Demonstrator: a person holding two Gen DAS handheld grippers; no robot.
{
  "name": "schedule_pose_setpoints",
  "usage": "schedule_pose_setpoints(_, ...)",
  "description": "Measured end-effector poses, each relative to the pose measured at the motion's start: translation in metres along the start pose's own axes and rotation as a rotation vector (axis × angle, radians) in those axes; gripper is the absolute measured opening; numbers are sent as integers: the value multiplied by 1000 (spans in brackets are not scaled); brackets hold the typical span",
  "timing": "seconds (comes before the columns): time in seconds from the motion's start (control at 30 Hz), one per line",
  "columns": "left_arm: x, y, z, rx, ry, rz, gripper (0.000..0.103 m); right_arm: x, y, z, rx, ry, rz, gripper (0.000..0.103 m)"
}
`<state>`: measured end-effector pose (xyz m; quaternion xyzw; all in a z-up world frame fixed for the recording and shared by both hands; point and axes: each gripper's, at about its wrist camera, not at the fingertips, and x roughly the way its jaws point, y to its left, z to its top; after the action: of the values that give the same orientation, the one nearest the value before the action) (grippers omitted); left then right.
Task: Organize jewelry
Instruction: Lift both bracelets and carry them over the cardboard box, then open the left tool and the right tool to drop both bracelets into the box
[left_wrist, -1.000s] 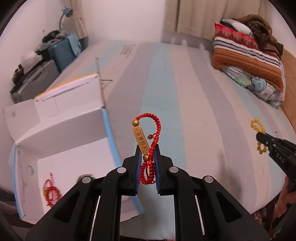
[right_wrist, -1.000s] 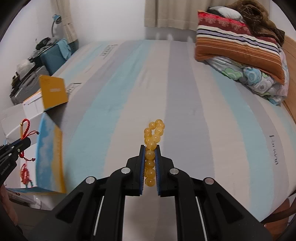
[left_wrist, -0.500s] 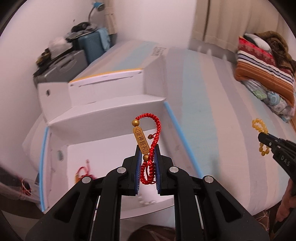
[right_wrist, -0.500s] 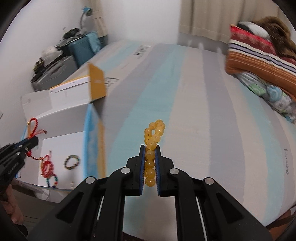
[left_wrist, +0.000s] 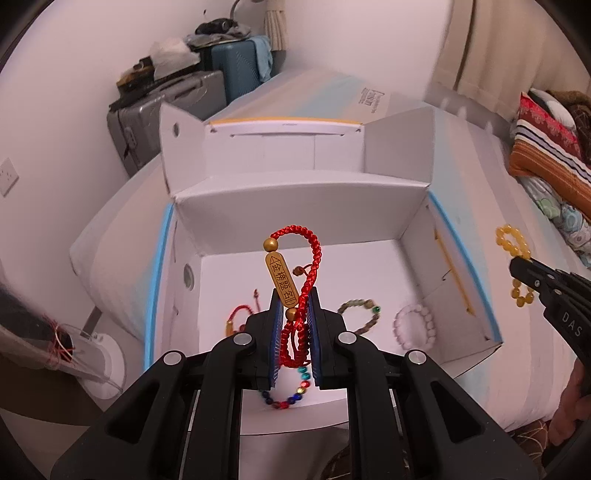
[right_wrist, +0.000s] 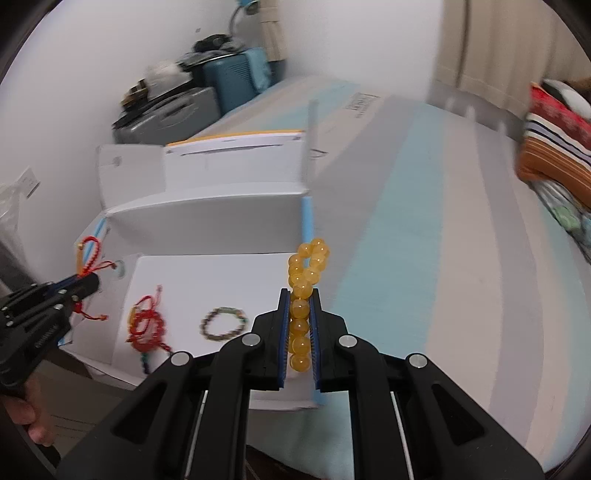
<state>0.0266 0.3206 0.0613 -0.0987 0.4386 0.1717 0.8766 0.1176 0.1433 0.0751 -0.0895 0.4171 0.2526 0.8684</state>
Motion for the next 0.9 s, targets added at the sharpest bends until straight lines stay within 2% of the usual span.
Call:
schedule_pose_setpoints(0.3,30,36,-12,-41,62,3,12,54,43,-5,-34,115,26,9)
schedule_pose_setpoints(0.6,59,50,-17,-50,128,-4,14,84,54,-11,-35,175,29,9)
schedule_pose_setpoints(0.8,61,51,-18,-53,119,-17,16,88,53,-12,-31,176,16,11)
schedule_pose_setpoints(0.83,60,51,-18,-54,118,-16,17,87,53,-11,-30,171,13,17)
schedule_pose_setpoints(0.87,60,50,-18,-54,114,-11,22,85,52,-11,-25,167,10,21)
schedule_pose_setpoints(0.9,58,50,-19,-57,106,-6,29,83,51,-10,-22,159,9,32)
